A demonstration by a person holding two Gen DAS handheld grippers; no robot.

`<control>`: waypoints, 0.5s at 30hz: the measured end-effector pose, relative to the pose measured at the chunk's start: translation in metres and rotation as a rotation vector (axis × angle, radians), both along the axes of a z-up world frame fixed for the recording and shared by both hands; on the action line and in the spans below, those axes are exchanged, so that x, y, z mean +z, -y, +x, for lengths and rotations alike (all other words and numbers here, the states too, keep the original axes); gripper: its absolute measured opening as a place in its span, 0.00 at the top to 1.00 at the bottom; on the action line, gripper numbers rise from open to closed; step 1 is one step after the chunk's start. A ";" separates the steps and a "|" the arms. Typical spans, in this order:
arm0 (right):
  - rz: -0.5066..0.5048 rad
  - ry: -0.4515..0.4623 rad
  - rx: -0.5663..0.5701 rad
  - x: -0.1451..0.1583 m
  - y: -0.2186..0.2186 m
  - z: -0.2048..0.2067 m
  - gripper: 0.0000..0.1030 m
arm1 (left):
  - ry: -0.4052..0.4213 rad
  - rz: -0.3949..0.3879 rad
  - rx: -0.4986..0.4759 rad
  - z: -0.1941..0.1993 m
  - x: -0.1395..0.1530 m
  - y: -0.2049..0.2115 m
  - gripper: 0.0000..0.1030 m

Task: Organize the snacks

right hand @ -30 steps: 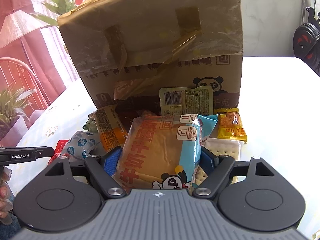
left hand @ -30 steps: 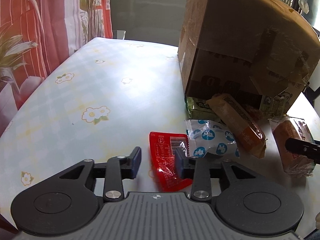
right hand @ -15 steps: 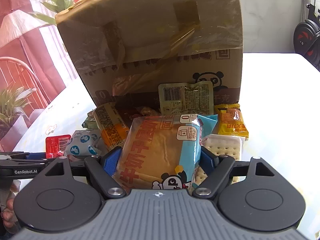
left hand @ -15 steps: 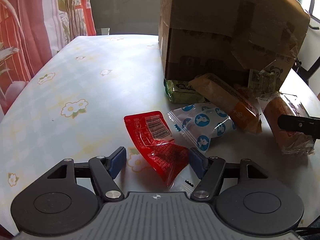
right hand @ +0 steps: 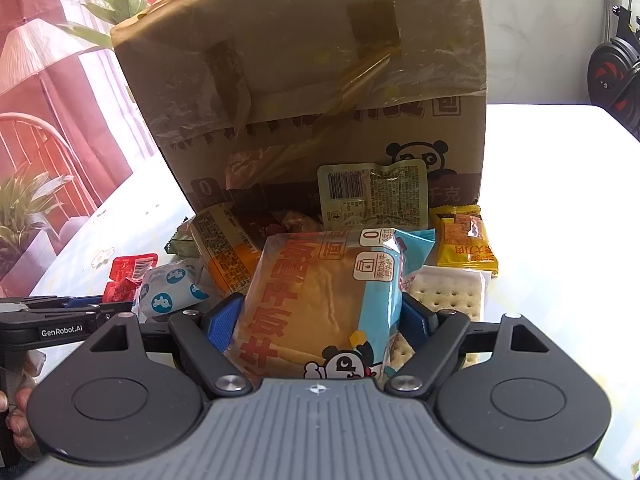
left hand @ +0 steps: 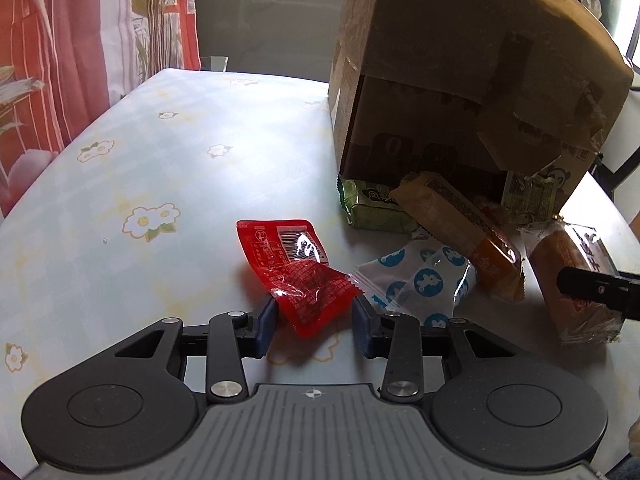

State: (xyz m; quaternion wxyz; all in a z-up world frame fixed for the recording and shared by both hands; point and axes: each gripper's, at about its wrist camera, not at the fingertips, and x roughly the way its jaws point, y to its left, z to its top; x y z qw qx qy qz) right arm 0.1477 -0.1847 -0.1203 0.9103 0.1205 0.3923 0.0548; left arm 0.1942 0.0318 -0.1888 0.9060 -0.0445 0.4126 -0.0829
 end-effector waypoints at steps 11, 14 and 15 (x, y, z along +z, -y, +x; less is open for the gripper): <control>-0.001 -0.003 0.002 0.000 0.001 0.001 0.21 | -0.041 -0.197 0.148 0.031 -0.004 -0.028 0.55; 0.001 -0.004 0.002 -0.001 0.001 0.001 0.21 | -0.019 -0.158 0.156 0.038 -0.004 -0.024 0.55; 0.000 -0.004 0.004 -0.001 0.001 0.002 0.21 | -0.011 -0.139 0.160 0.041 -0.005 -0.021 0.55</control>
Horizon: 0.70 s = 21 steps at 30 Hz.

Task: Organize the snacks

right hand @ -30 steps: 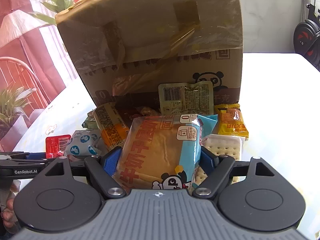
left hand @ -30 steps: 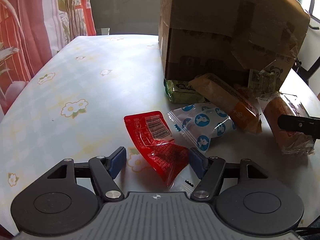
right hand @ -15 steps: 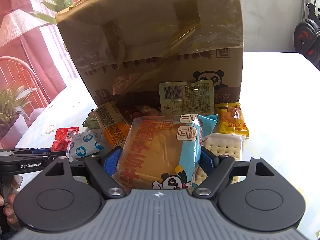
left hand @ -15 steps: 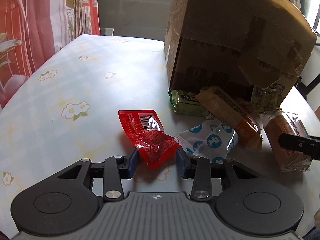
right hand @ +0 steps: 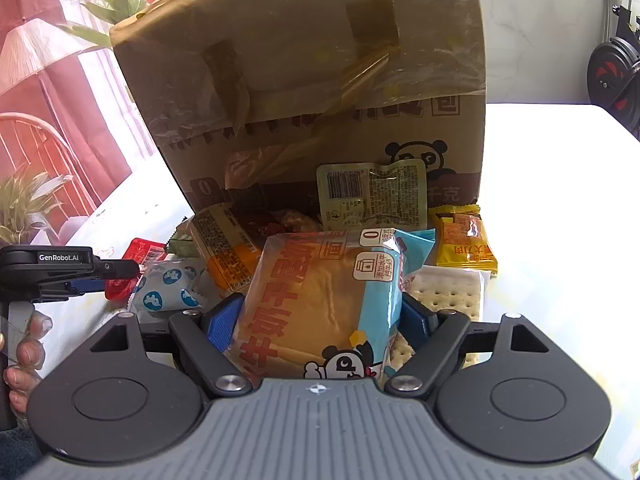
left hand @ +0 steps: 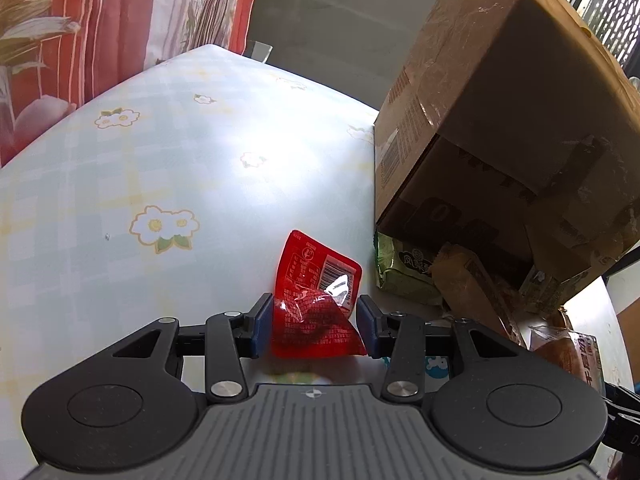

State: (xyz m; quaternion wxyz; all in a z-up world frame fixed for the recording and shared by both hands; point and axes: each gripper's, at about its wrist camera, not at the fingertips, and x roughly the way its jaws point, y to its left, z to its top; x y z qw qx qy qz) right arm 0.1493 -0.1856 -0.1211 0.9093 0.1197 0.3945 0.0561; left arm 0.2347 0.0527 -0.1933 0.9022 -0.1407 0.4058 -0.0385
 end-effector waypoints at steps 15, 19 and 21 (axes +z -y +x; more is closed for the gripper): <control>0.005 0.000 0.002 -0.001 0.000 0.001 0.21 | 0.098 0.292 -0.062 -0.011 -0.007 0.039 0.50; 0.008 0.000 0.000 -0.001 0.000 0.000 0.21 | 0.096 0.256 -0.074 -0.015 -0.004 0.033 0.52; 0.009 0.001 -0.005 0.000 0.001 0.000 0.21 | 0.094 0.237 -0.079 -0.017 -0.003 0.030 0.54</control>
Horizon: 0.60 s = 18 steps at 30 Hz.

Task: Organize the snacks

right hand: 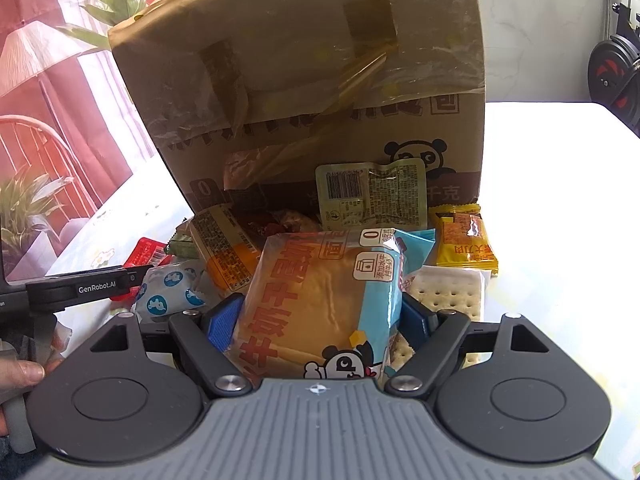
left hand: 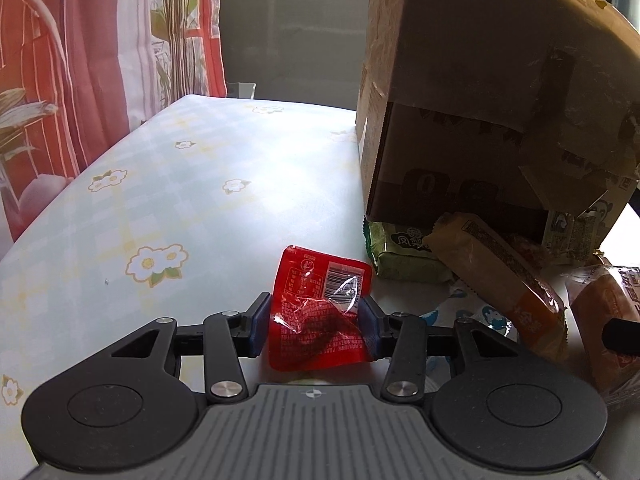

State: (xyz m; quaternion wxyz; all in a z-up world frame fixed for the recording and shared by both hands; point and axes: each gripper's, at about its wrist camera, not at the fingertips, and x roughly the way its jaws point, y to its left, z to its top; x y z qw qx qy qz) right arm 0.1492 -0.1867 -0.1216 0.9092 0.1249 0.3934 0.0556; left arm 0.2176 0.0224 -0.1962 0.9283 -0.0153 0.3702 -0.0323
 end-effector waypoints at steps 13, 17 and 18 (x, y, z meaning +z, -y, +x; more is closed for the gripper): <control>0.008 0.016 -0.006 0.005 0.002 -0.003 0.21 | 0.058 -0.005 -0.032 -0.014 0.018 -0.003 0.97; 0.011 0.019 -0.017 0.007 0.004 -0.004 0.21 | 0.034 -0.025 -0.054 -0.016 0.019 -0.004 0.97; 0.012 0.018 -0.017 0.007 0.004 -0.004 0.21 | 0.020 -0.038 -0.058 -0.017 0.017 -0.006 0.96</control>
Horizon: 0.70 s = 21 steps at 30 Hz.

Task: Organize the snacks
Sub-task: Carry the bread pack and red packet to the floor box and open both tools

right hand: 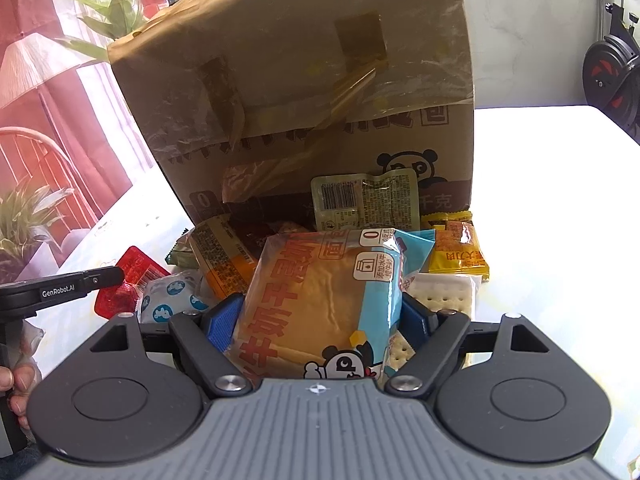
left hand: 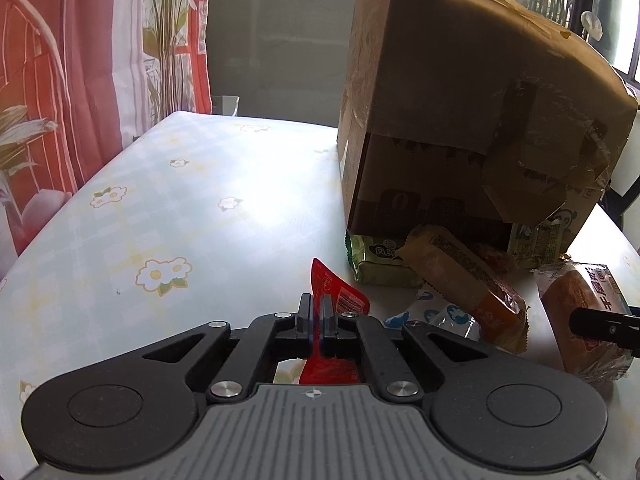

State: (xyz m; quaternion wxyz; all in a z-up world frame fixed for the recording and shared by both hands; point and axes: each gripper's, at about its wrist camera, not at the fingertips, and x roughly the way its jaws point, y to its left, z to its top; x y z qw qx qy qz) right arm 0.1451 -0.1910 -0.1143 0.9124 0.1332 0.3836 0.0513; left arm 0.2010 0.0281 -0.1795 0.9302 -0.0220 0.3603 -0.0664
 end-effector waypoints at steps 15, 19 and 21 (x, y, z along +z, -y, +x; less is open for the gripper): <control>0.003 0.013 -0.003 0.004 0.002 -0.001 0.21 | 0.086 -0.046 -0.005 -0.014 0.029 -0.010 0.99; -0.001 0.027 -0.003 0.007 0.002 -0.002 0.21 | 0.128 -0.055 0.000 -0.017 0.047 -0.015 0.99; -0.007 0.043 0.000 0.012 0.003 -0.002 0.21 | 0.160 -0.056 -0.003 -0.018 0.060 -0.015 0.99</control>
